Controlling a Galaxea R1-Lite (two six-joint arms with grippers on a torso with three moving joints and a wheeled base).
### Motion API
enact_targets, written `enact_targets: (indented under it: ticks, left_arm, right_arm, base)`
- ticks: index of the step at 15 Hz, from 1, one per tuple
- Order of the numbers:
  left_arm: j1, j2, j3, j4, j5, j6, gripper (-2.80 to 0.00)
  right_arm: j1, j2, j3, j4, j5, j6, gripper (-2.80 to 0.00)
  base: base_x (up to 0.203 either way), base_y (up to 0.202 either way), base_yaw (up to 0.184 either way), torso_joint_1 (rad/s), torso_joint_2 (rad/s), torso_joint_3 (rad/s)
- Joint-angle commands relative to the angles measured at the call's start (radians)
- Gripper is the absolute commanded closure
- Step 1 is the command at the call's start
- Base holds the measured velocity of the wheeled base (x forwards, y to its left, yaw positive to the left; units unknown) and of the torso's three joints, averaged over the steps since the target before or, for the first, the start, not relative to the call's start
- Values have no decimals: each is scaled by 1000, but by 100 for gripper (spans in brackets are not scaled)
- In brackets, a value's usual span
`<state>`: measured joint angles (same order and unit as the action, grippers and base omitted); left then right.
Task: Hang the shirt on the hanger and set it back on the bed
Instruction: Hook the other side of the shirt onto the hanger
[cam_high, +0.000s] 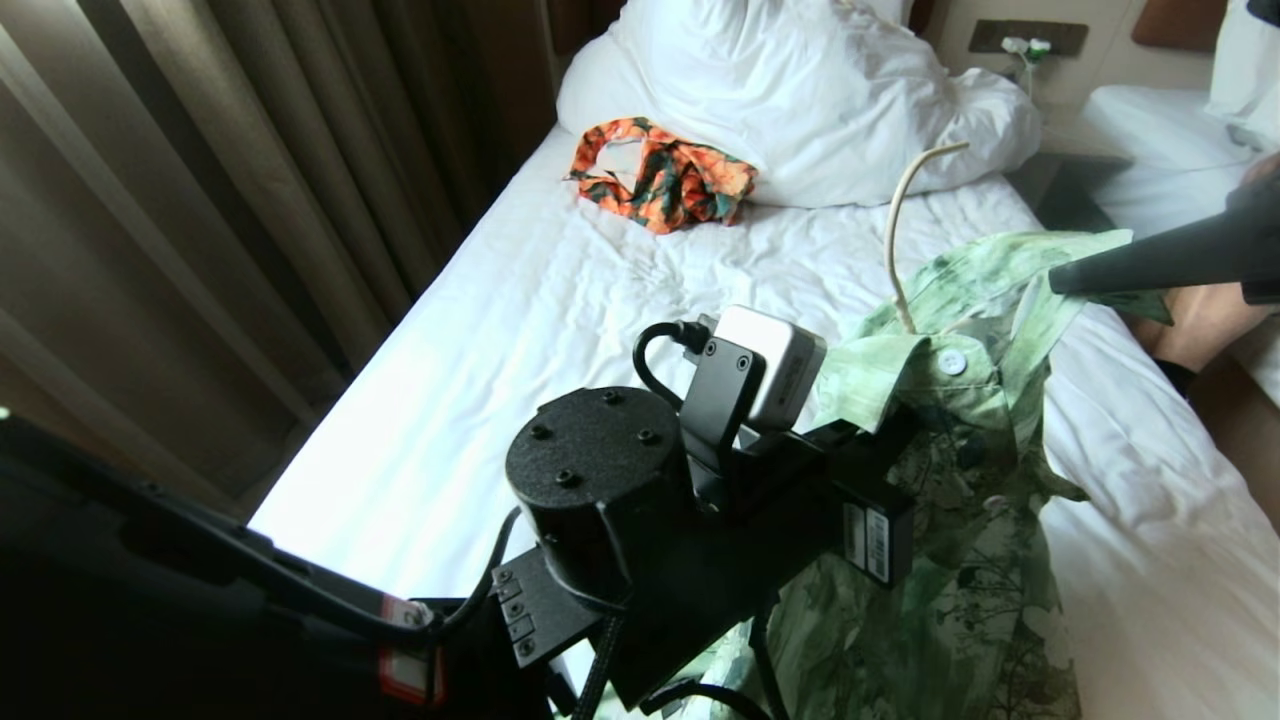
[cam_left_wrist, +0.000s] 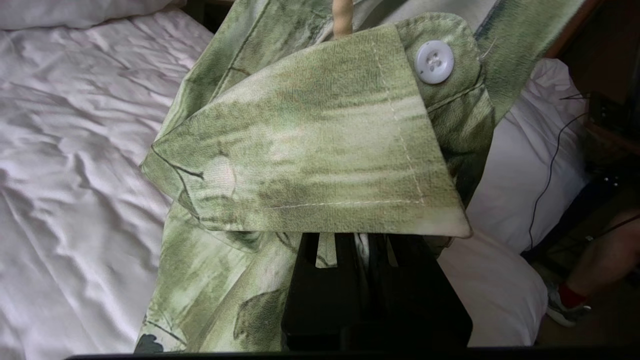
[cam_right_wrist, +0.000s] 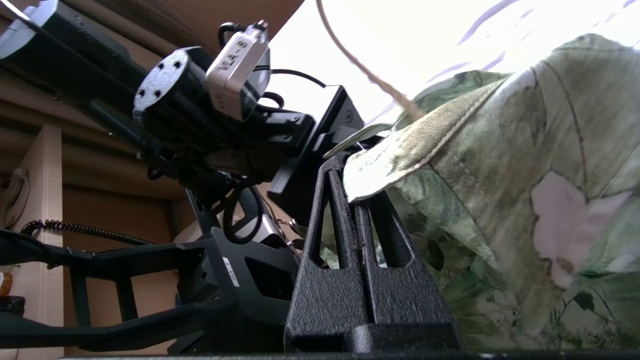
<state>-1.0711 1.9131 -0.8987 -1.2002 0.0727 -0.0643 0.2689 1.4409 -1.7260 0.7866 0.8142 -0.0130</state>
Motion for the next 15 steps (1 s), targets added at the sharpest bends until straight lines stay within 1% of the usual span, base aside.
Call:
enact_targets:
  ticks: [1,3,6,9,12,14,15]
  left_arm:
    - [2,33,-45,-6,1,-1,0]
    - [0,33,-86,-4,1,0,0]
    - [-6,21,-107,-4,7,3,0]
    - [-5,-19,-119,4,10,7,0]
    - [-6,-72,-125,44,10,9,0]
    - [-6,-90,-117,44,12,9,0]
    - [-6,-100,-111,43,13,12,0]
  right_arm:
    - [5,-21,5,5,6,-1,0]
    - [10,-50,9,9,6,-1,0]
    - [33,-70,13,14,5,-4,0]
    - [66,-83,16,36,0,-7,0]
    - [93,-86,24,48,-1,-7,0]
    - [100,-86,31,55,-1,-9,0]
    - [101,-86,34,54,-2,-23,0]
  base:
    - [0,0,0,0,0,0]
    - [0,0,0,0,0,0]
    - [0,0,0,0,0,0]
    - [0,0,0,0,0,0]
    - [0,0,0,0,0,0]
    - [0,0,0,0,0,0]
    - [0,0,0,0,0,0]
